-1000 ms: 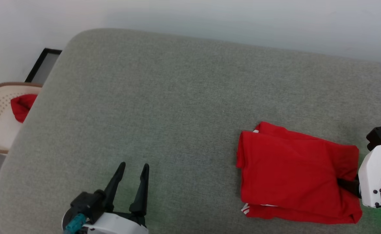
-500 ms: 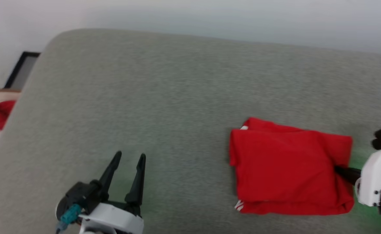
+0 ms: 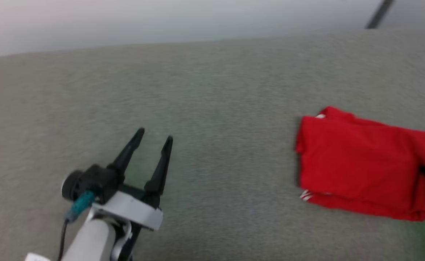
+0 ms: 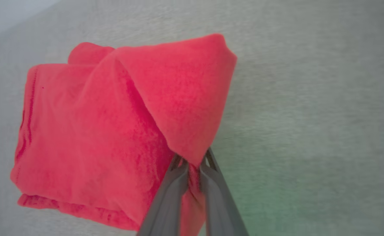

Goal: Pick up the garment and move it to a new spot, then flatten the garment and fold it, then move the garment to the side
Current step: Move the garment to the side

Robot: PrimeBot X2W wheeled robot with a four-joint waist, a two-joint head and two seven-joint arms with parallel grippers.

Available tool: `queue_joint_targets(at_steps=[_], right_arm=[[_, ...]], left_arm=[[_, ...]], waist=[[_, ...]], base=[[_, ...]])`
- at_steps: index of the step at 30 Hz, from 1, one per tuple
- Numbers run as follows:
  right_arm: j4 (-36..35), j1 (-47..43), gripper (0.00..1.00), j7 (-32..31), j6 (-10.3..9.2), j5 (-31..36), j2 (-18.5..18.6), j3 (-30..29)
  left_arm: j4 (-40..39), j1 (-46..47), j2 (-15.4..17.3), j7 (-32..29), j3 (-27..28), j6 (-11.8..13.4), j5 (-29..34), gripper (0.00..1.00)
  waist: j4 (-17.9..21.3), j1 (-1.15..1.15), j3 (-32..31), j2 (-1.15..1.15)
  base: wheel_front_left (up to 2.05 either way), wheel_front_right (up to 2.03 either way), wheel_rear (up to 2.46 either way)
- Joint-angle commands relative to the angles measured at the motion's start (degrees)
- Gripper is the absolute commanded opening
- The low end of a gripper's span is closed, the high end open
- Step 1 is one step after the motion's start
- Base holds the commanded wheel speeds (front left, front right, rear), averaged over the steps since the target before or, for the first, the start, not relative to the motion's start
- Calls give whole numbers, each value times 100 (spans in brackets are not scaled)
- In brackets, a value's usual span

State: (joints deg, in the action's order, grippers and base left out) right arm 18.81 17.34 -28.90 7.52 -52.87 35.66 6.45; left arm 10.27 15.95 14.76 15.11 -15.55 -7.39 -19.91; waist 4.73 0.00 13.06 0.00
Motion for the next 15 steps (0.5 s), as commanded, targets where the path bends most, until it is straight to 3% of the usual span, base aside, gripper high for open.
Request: queue_joint_targets(at_steps=[1,5,15], right_arm=[[89,111,0,117,-7,96,83,-103],[390,402,0,360,-7,235,86,-272],[1221,1681,0,690,-7,650,524,-447]], left_arm=[[21,187,66,-2,-40,-13,17,100],[38,575,216,-1,-166,-14,16,100],[-10,1624,616,-9,-622,-14,-6,100]], waist=[[547,0,267,0],[734,0,536,0],[820,0,1219,0]], base=[[0,0,0],[0,0,0],[0,0,0]])
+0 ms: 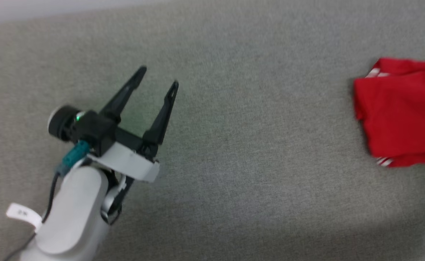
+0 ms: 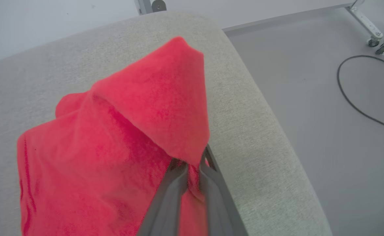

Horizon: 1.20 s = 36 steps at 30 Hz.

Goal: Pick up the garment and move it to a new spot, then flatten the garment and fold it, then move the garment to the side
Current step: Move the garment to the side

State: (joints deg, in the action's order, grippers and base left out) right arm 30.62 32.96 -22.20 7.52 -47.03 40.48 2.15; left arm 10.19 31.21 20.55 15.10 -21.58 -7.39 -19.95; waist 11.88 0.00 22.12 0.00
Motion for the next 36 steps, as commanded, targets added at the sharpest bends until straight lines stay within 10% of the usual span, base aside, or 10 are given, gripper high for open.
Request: queue_joint_targets(at_steps=[1,32,34,36], right_arm=[[112,243,0,34,-7,110,95,3],[3222,2699,0,1733,-7,1159,83,1265],[3321,2766,87,1775,-7,1106,61,1311],[3378,2829,100,1873,-7,1091,92,1374]], left_arm=[[-13,197,77,-26,-63,-14,-7,100],[-443,1273,449,-425,-342,45,69,100],[-429,1282,443,-416,-344,58,58,100],[-403,1269,434,-399,-354,77,45,100]], waist=[[95,0,375,0],[19,0,1308,0],[32,0,1295,0],[46,0,1265,0]], base=[[0,0,0],[0,0,0],[0,0,0],[0,0,0]])
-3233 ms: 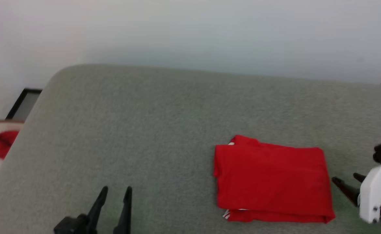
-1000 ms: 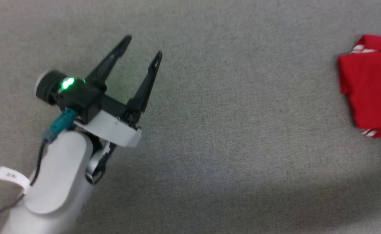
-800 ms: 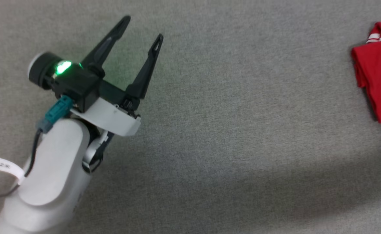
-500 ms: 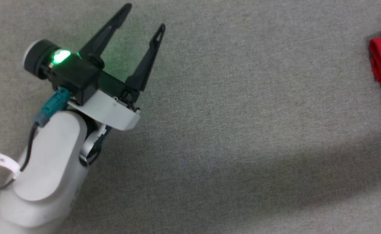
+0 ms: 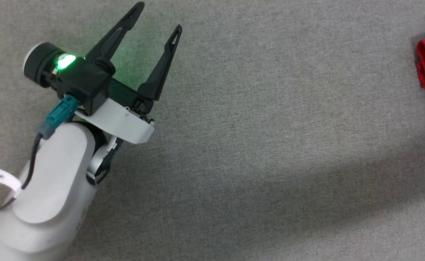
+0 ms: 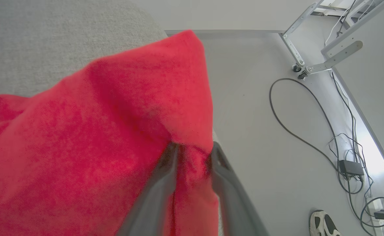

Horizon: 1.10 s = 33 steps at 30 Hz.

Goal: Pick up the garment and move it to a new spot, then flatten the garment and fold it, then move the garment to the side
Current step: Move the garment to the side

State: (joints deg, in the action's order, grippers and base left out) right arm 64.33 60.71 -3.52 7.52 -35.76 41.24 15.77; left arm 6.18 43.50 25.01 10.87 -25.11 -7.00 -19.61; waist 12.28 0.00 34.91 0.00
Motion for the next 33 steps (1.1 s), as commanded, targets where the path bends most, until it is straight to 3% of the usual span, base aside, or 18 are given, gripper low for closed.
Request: queue_joint_targets(at_steps=[1,8,15,24,33], right_arm=[[19,57,100,9,-7,-57,-2,66],[-277,-118,100,-75,-7,-215,54,612],[-1042,-674,100,11,-7,-674,-147,1267],[-1773,-1655,100,829,-7,-960,-686,1851],[-1667,-2359,100,1752,-7,-929,-1379,1909]], left_arm=[[14,24,-15,40,1,41,-1,100],[284,-265,-100,217,64,110,-156,100],[699,-914,-305,387,219,218,-385,100],[962,-2131,-596,429,723,237,-529,100],[1231,-3078,-815,424,1318,96,-437,100]], waist=[[11,0,-39,0],[-68,0,-439,0],[-369,0,-1166,0],[-910,0,-2204,0],[-1412,0,-3109,0]], base=[[0,0,0],[0,0,0],[0,0,0],[0,0,0],[0,0,0]])
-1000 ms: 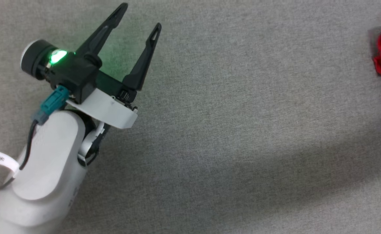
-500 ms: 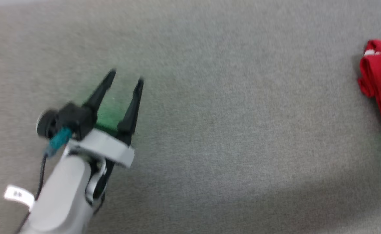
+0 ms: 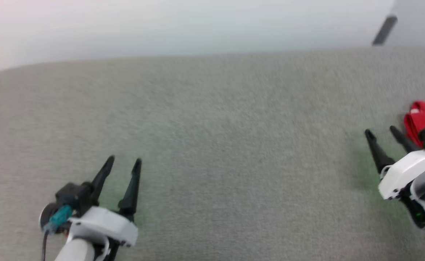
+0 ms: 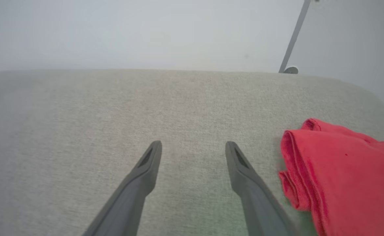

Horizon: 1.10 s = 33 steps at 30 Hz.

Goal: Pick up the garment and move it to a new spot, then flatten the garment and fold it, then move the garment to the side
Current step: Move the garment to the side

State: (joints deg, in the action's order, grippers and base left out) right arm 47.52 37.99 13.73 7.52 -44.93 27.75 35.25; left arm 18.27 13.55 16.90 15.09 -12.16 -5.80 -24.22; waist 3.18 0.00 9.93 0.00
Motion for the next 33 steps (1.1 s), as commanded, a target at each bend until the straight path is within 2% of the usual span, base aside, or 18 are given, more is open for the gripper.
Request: queue_joint_targets(at_steps=[1,5,17,28,33], right_arm=[[37,-143,100,69,-7,3,-105,-90],[49,-352,100,139,-7,119,-347,-521],[-1301,-1927,100,142,-7,1168,-593,-2153],[-2315,-3120,100,96,-7,1673,-923,-2840],[-2824,-3616,100,27,-7,1886,-1218,-3194]], left_arm=[[42,-149,-15,2,77,-38,35,100],[88,-404,-55,2,254,-84,116,100],[-329,-1321,-255,0,752,-155,290,100],[-770,-1903,-386,0,923,-169,437,100],[-961,-2091,-399,1,955,-173,494,100]], waist=[[-532,0,-683,0],[-594,0,-960,0],[-673,0,-1401,0],[-851,0,-1585,0],[-903,0,-1565,0]], base=[[0,0,0],[0,0,0],[0,0,0],[0,0,0],[0,0,0]])
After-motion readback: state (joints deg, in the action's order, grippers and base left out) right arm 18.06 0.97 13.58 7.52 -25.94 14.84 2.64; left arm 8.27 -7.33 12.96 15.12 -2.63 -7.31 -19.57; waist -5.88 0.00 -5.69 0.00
